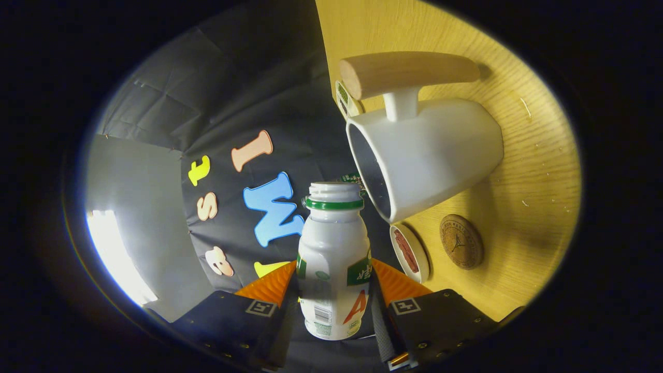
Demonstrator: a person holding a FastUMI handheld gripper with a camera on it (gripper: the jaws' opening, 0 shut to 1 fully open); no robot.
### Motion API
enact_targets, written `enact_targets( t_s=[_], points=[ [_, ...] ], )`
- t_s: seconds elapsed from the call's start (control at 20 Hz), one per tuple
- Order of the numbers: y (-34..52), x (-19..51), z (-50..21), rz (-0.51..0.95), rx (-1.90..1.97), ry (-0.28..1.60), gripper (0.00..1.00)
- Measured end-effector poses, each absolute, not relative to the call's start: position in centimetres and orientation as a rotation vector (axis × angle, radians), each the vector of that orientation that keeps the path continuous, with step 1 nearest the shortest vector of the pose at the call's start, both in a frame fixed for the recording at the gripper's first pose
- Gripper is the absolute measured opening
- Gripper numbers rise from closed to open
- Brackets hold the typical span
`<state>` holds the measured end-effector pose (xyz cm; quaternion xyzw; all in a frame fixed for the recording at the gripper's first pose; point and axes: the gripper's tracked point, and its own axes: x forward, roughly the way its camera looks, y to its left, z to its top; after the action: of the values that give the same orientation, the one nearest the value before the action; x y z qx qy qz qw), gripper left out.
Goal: Take the bottle from table, then pour the juice into the cup, finally place the bottle on the coaster
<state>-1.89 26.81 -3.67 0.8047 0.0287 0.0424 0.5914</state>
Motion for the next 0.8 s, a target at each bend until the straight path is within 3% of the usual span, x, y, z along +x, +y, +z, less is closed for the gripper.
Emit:
enact_targets(
  t_s=[0.8],
  points=[
    [27.6, -1.5, -5.5, -0.018, 1.109, 0.170, 0.65]
  ],
)
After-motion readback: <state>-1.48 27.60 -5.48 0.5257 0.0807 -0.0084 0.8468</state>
